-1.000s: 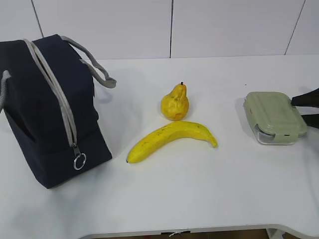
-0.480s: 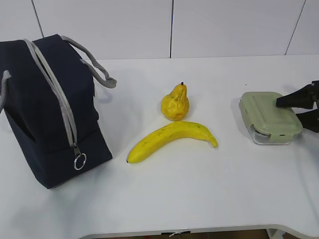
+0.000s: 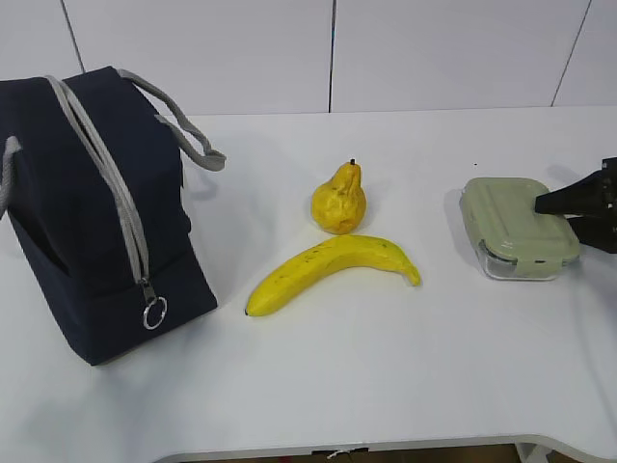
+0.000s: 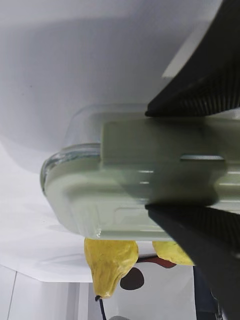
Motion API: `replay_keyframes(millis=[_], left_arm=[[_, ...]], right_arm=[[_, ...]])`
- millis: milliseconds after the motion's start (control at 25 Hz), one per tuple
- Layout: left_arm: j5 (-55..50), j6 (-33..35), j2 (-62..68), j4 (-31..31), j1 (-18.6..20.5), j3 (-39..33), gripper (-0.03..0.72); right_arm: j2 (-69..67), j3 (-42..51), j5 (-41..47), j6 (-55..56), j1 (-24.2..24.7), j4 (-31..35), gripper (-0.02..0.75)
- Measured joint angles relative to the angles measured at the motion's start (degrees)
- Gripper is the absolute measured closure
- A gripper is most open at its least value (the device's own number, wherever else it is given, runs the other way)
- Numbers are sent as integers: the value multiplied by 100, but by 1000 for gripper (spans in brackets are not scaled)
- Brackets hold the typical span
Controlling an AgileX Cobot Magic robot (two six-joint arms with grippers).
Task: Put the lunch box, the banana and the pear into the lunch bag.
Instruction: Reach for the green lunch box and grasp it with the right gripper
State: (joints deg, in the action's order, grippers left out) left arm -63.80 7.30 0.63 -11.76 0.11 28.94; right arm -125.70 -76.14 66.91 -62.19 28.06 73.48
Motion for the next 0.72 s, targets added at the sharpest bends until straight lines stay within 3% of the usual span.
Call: replay_keyframes(millis=[720], left_arm=[[0,0,0,0,0,0,383]], right_arm=[[0,0,10,91,0,-76,354]])
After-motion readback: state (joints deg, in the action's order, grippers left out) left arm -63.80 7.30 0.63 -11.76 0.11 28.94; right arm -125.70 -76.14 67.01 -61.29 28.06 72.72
